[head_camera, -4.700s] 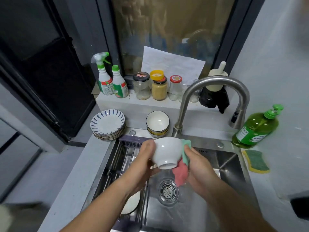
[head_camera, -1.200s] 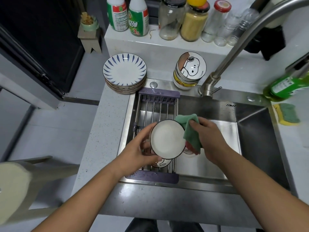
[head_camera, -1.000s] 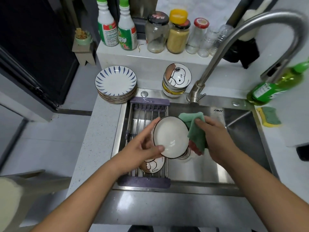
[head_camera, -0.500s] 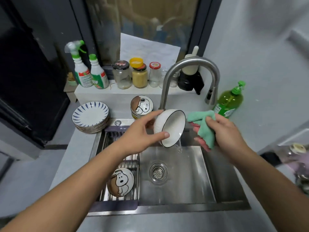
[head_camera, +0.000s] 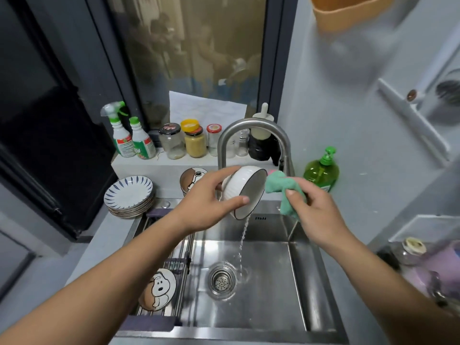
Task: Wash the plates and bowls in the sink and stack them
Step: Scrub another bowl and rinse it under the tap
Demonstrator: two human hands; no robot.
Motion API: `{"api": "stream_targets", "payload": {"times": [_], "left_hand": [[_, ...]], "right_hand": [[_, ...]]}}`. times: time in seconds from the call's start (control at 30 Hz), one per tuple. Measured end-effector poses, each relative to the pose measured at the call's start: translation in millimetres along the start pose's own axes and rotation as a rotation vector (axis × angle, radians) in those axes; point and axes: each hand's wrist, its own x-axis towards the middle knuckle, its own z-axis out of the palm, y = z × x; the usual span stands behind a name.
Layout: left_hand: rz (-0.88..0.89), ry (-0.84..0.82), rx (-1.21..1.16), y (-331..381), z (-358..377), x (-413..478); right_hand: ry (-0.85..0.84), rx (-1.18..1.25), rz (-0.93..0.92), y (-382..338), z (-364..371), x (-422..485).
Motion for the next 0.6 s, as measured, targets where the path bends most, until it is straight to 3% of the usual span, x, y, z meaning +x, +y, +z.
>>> {"api": "stream_targets", "payload": {"times": [0.07, 0.2, 0.37, 0.47, 0.6], "left_hand": [[-0.046, 0.028, -0.078, 10.0, 4.7, 1.9], [-0.213, -0.013, -0.511, 28.5, 11.3, 2.0], [-0.345, 0.069, -0.669, 29.6, 6.8, -1.0], [-0.443, 0.118, -0.718, 24.4, 6.9, -5.5], [-0.472, 0.194, -0.716, 18.4, 15.9, -18.0]], "right_hand": [[-0.013, -0.123, -0.118, -0.5, 0.2, 3.9], [-0.146, -0.534, -0.403, 0.6, 7.6, 14.6], [-0.402, -0.838, -0.507, 10.7, 13.0, 17.0], [-0.413, -0.743, -0.457, 4.0, 24.4, 3.1], [-0.321, -0.279, -0.169, -29.8, 64.6, -26.8]]}}
